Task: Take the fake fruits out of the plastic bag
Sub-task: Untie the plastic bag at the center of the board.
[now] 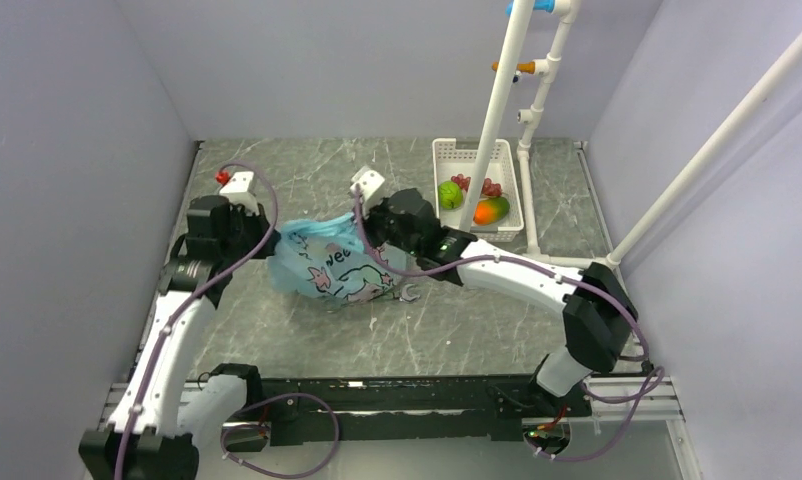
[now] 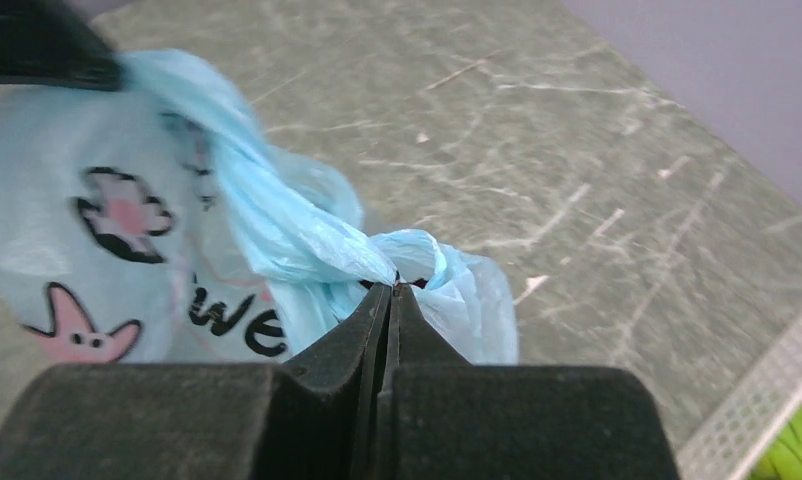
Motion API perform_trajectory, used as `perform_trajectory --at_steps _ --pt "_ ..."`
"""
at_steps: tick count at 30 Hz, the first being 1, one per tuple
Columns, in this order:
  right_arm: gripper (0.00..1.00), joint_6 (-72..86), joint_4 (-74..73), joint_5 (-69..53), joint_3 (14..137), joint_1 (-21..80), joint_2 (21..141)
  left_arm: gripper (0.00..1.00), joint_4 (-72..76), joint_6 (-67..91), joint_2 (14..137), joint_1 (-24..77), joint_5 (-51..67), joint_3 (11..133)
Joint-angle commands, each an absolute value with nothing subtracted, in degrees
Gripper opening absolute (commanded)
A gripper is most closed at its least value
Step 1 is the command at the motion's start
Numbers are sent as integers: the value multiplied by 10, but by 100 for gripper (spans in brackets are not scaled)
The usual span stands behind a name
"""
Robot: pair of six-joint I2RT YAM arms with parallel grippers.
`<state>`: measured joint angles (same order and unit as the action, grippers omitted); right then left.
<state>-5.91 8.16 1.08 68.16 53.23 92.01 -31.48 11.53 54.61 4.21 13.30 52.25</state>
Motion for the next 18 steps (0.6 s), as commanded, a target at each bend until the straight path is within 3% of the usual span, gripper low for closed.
perform_trajectory --at_steps 1,6,11,16,18 --pt "0 33 159 47 649 477 861 0 -267 136 468 43 29 507" --pt "0 94 165 4 613 420 841 0 -241 142 409 42 2 483" --pt "0 69 112 -132 647 417 861 0 -207 139 390 42 46 465" --pt "24 49 34 -153 719 436 884 0 -214 133 404 42 85 475" --pt "43 55 9 -131 751 442 892 0 -210 133 399 42 87 471"
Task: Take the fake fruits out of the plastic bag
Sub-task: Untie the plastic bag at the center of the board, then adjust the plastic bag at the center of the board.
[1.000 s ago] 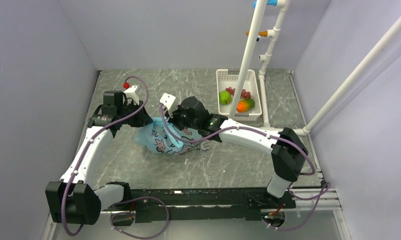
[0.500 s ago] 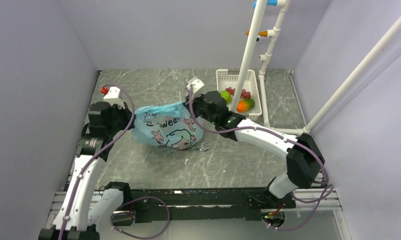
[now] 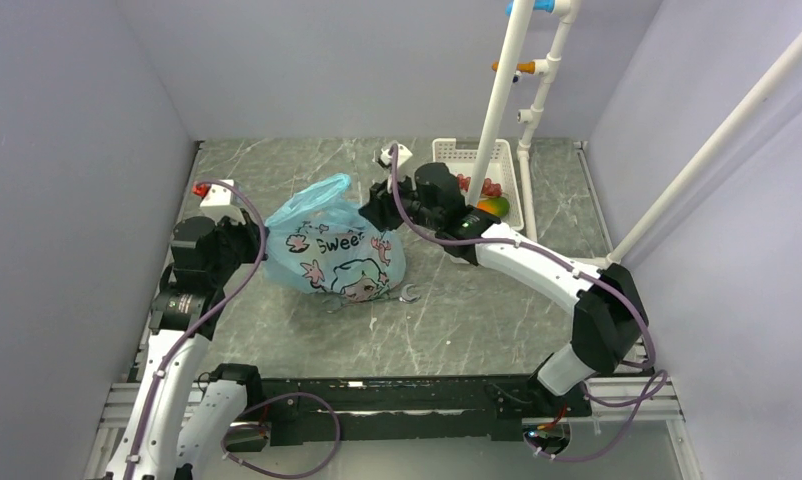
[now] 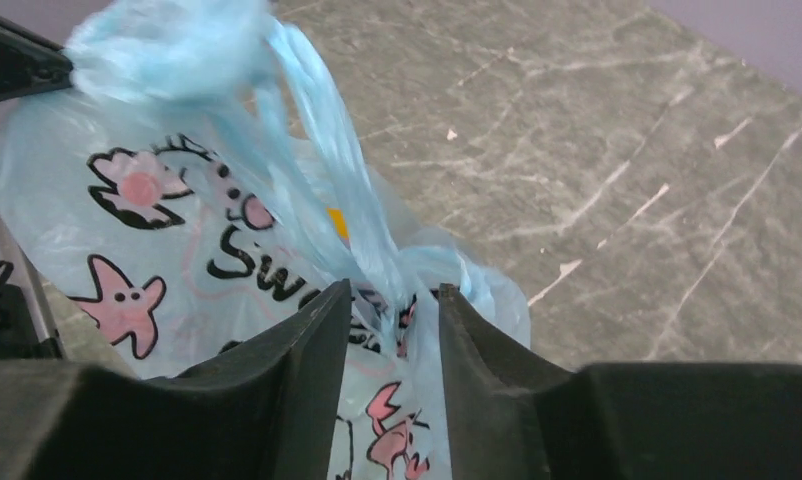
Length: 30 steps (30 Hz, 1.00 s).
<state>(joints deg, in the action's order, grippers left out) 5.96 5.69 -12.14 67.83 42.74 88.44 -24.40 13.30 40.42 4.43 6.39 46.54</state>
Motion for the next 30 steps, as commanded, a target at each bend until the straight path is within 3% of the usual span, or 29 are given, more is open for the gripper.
perform_trajectory --at_steps 1,7,20,22,23,24,25,26,30 --pt "49 60 -5 -123 767 442 897 0 -207 133 395 43 88 468" --pt "65 35 -84 -142 849 443 959 0 -200 131 381 44 91 462" --pt "74 5 -114 -172 944 468 1056 0 -202 130 381 53 92 462" --pt "65 11 -99 -152 938 474 1055 0 -204 129 385 54 94 465" --pt "54 17 -85 -126 928 476 1050 0 -207 128 386 54 94 466" --pt "38 22 -71 -108 917 477 1041 3 -208 128 388 54 93 467" --pt "16 37 -54 -90 904 478 1029 8 -209 129 387 54 91 467" --pt "1 49 -35 -81 888 478 1015 17 -207 129 384 54 89 466" --pt "0 75 20 -117 849 479 972 57 -192 121 372 63 111 458"
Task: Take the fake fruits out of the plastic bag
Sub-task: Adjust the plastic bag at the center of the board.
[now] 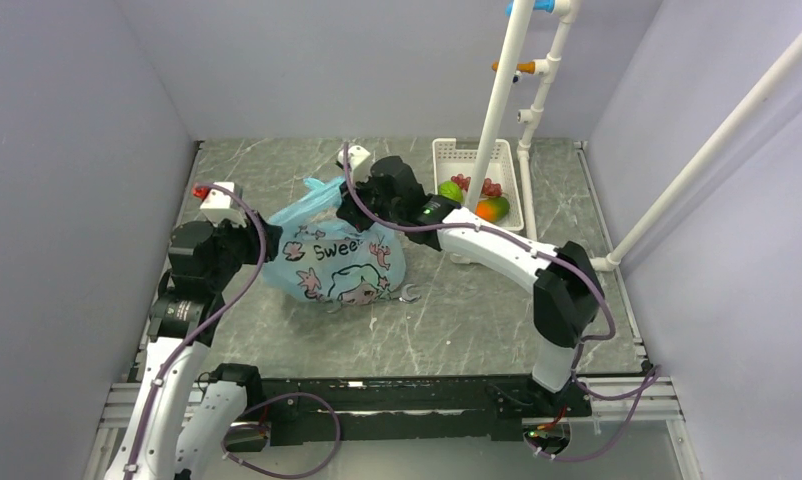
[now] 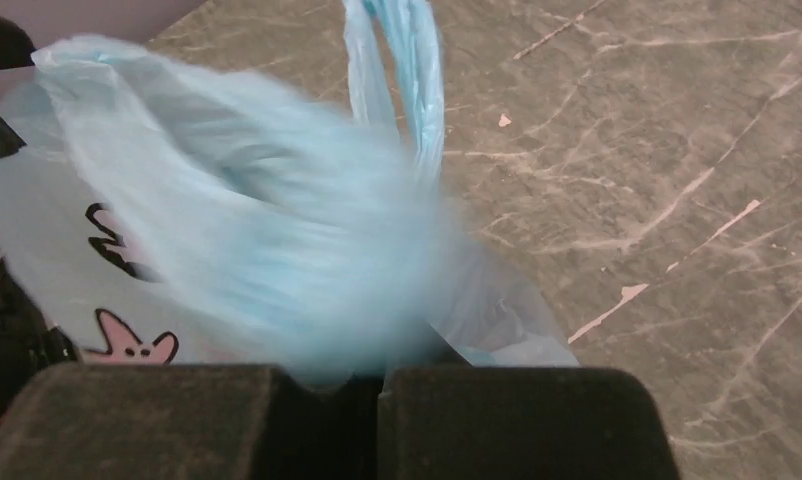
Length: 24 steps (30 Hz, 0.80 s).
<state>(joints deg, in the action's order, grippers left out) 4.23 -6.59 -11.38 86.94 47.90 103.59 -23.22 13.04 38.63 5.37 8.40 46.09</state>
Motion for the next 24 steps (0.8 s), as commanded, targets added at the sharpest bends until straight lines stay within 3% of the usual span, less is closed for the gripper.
perform_trajectory --at_steps 1,8,13,18,24 --pt "0 82 23 -126 847 480 967 62 -190 120 376 66 130 462" --pt "0 121 64 -161 800 482 922 74 -290 164 451 78 184 598" --pt "0 132 66 -173 798 482 918 80 -382 143 505 150 70 700" --pt "0 132 66 -171 791 482 912 84 -428 108 549 264 -119 739" --pt "0 130 70 -162 775 482 896 80 -466 113 598 282 -179 768"
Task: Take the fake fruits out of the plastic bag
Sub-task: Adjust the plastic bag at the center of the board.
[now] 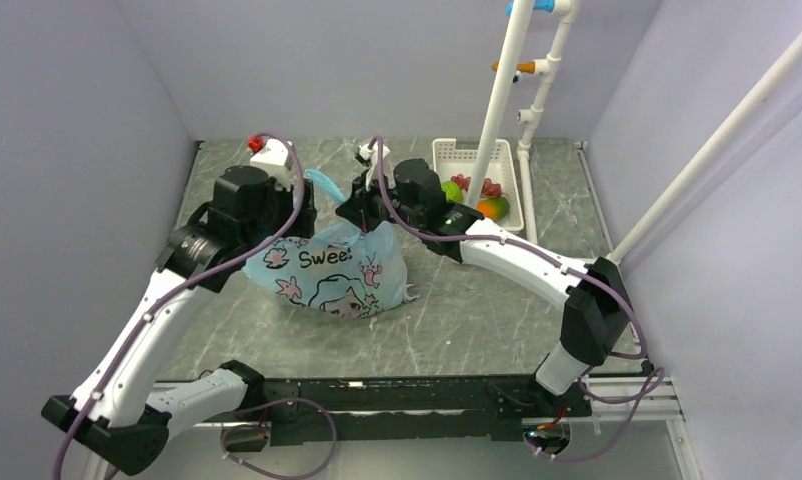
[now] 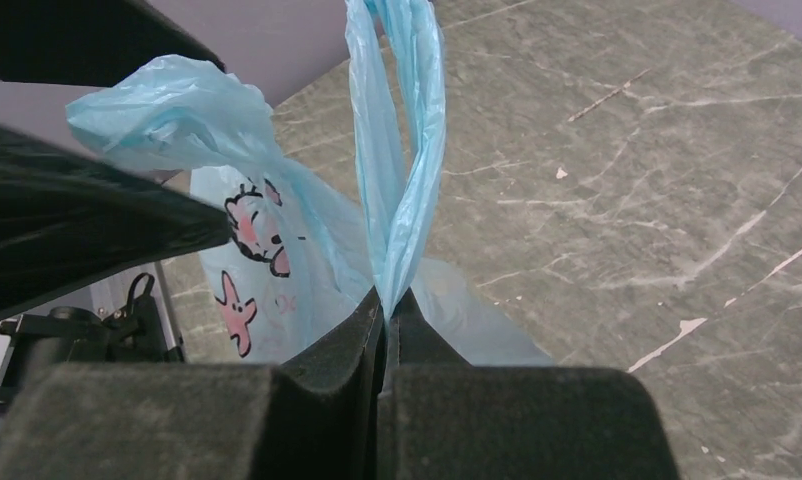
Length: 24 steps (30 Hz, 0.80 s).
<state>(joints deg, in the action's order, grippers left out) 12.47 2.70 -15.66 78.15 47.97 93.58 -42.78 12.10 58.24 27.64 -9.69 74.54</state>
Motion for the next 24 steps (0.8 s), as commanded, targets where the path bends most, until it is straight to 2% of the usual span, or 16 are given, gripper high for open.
perform_trajectory --at_steps 1,3,4,7,8,10,11,16,21,24 --pt "0 129 67 -160 775 482 895 80 -458 114 598 282 -182 764" --pt "0 126 64 -157 776 482 895 77 -446 111 601 282 -199 758" --pt "0 124 64 -155 777 481 897 71 -447 110 607 282 -211 761" --pt "0 116 49 -133 795 481 907 26 -469 116 635 281 -272 795" --pt "0 116 40 -114 808 480 913 16 -476 118 643 281 -295 810" --pt "0 114 11 -68 844 476 935 2 -477 113 656 280 -330 840" --pt "0 111 -3 -46 864 473 948 0 -478 111 662 279 -347 859" --pt "0 74 -102 70 1035 457 1043 0 -475 119 695 239 -425 966" --pt "0 27 -149 160 1208 442 1122 0 -408 100 700 181 -393 1047" --pt "8 5 -149 173 1262 442 1138 0 -355 85 678 169 -368 1047"
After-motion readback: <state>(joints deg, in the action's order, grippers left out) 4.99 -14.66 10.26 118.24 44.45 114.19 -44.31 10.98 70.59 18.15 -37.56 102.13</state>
